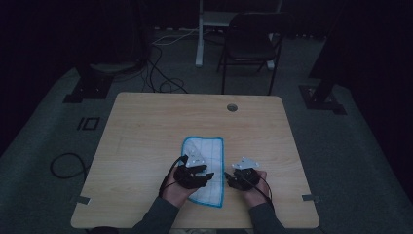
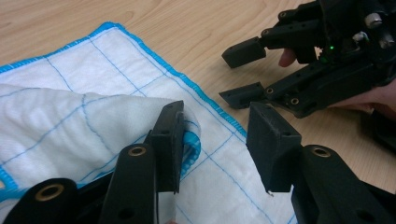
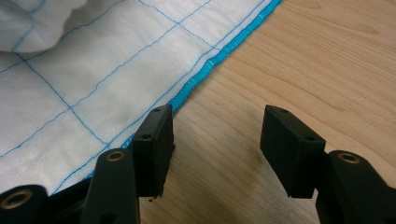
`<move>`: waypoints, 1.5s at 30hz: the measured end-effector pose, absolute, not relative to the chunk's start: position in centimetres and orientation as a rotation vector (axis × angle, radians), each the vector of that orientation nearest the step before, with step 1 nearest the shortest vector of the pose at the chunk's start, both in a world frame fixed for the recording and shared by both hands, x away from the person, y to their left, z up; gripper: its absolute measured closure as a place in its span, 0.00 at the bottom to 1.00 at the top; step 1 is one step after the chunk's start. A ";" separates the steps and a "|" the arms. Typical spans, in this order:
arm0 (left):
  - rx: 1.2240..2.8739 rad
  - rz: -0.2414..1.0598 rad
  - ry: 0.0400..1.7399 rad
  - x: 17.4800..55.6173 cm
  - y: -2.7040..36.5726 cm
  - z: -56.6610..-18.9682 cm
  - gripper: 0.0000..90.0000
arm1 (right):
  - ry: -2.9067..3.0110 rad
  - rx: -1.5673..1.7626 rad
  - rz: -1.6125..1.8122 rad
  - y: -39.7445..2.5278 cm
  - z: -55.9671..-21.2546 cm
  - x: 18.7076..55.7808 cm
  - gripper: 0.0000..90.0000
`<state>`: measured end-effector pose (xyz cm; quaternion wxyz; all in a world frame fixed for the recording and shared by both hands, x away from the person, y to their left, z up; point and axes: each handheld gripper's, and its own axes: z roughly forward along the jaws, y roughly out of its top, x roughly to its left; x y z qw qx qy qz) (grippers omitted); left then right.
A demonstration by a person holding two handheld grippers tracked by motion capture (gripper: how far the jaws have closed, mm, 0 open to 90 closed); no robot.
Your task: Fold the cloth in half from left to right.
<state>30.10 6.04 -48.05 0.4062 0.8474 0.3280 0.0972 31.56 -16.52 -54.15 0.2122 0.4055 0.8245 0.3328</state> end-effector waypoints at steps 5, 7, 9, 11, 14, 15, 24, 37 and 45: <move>2.077 0.250 0.823 29.6 6.7 -47.3 0.64 | 2.283 1.140 0.932 -16.6 -54.1 31.5 0.49; 2.057 0.271 0.838 29.5 7.5 -46.9 0.65 | 2.281 1.139 0.934 -16.7 -54.1 31.5 0.49; 2.036 0.302 0.871 29.6 8.7 -46.6 0.65 | 2.279 1.136 0.935 -16.7 -54.0 31.5 0.49; 2.017 0.324 0.915 29.9 10.1 -46.5 0.66 | 2.279 1.133 0.934 -16.8 -54.0 31.5 0.49; 1.996 0.350 0.996 30.5 12.2 -46.8 0.65 | 2.279 1.134 0.934 -16.7 -54.1 31.5 0.49; 1.988 0.352 1.022 30.7 12.9 -47.0 0.65 | 2.280 1.130 0.933 -16.6 -54.0 31.5 0.49; 1.965 0.323 1.159 32.2 15.9 -49.8 0.64 | 2.283 1.132 0.930 -16.6 -54.1 31.5 0.49; 1.967 0.199 1.061 34.6 15.2 -52.3 0.59 | 2.281 1.140 0.920 -16.6 -54.1 31.5 0.49; 1.972 0.168 1.018 35.3 14.5 -52.2 0.61 | 2.275 1.155 0.913 -16.7 -54.2 31.6 0.49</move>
